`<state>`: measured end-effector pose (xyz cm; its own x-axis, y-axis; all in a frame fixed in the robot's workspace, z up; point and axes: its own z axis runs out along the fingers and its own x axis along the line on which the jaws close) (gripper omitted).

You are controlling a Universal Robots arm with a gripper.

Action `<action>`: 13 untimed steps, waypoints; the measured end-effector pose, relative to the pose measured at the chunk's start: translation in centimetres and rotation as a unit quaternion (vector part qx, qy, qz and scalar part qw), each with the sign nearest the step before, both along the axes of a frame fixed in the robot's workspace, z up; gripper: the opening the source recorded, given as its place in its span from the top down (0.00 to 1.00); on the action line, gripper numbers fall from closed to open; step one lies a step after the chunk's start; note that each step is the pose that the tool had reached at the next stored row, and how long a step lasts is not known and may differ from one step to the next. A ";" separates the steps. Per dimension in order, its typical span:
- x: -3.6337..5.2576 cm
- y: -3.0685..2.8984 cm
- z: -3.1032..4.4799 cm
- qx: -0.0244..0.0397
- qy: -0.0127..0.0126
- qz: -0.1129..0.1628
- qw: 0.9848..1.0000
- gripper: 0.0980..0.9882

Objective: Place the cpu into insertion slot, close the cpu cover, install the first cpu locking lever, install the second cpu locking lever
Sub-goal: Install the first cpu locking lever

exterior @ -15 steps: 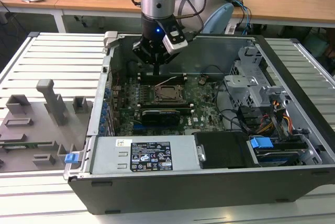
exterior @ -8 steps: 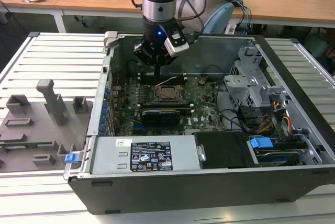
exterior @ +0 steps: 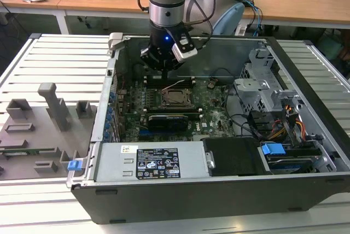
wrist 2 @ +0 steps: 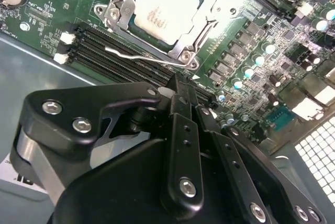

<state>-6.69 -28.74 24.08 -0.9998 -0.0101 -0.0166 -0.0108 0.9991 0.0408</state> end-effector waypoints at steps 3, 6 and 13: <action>0.77 0.00 -0.27 0.001 0.000 0.000 1.000 0.99; 1.07 -0.01 -0.75 0.003 0.000 0.003 1.000 0.99; 2.15 0.34 -1.31 0.012 0.000 0.012 1.000 0.99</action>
